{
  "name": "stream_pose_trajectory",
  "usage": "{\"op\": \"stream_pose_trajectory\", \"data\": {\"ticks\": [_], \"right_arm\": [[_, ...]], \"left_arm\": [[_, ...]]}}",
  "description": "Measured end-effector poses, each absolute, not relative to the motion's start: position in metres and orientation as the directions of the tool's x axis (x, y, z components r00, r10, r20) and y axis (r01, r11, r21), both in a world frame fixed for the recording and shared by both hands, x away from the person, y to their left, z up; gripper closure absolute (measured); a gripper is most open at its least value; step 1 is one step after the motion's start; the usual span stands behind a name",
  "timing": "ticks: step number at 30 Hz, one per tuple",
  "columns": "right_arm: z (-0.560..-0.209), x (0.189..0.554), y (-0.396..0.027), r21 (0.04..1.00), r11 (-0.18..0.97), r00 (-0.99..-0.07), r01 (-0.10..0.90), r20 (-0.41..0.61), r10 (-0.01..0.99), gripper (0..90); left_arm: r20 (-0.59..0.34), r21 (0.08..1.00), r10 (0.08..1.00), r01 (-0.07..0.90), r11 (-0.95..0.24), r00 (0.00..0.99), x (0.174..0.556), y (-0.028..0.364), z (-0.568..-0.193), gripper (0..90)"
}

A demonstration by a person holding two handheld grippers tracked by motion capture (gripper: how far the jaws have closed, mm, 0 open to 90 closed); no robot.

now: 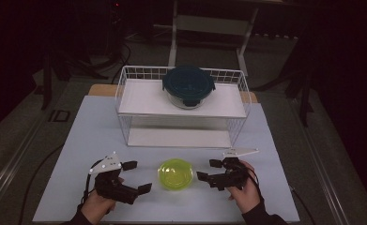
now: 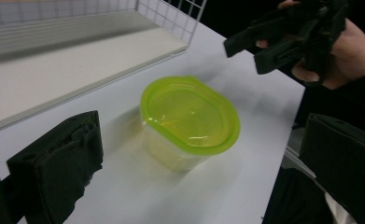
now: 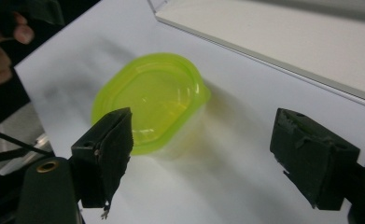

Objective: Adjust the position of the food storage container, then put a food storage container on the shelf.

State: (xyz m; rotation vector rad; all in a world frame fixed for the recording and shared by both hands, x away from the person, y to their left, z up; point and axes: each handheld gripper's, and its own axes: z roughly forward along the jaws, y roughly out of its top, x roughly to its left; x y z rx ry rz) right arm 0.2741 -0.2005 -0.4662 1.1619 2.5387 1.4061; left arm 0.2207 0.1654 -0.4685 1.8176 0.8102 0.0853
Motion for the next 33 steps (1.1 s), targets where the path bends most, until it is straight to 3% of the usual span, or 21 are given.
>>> {"op": "stream_pose_trajectory", "data": {"ticks": [7, 13, 29, 33], "right_arm": [[-0.464, 0.278, -0.187, 0.707, 0.341, -0.719, 0.620, 0.338, 0.607, 13.7], [-0.462, 0.280, -0.178, 0.683, 0.317, -0.694, 0.659, 0.387, 0.608, 14.2], [-0.487, 0.290, -0.179, 0.528, 0.239, -0.537, 0.815, 0.533, 0.654, 37.0], [-0.491, 0.291, -0.177, 0.502, 0.231, -0.517, 0.833, 0.560, 0.647, 41.4]], "left_arm": [[-0.396, 0.803, 0.547, 0.567, -0.183, 0.738, 0.236, 0.155, -0.467, 0.0], [-0.464, 0.761, 0.547, 0.630, -0.157, 0.697, 0.244, 0.148, -0.476, 0.0], [-0.644, 0.573, 0.560, 0.813, -0.097, 0.521, 0.261, 0.140, -0.498, 0.0], [-0.671, 0.527, 0.557, 0.843, -0.105, 0.489, 0.263, 0.137, -0.501, 8.3]]}}
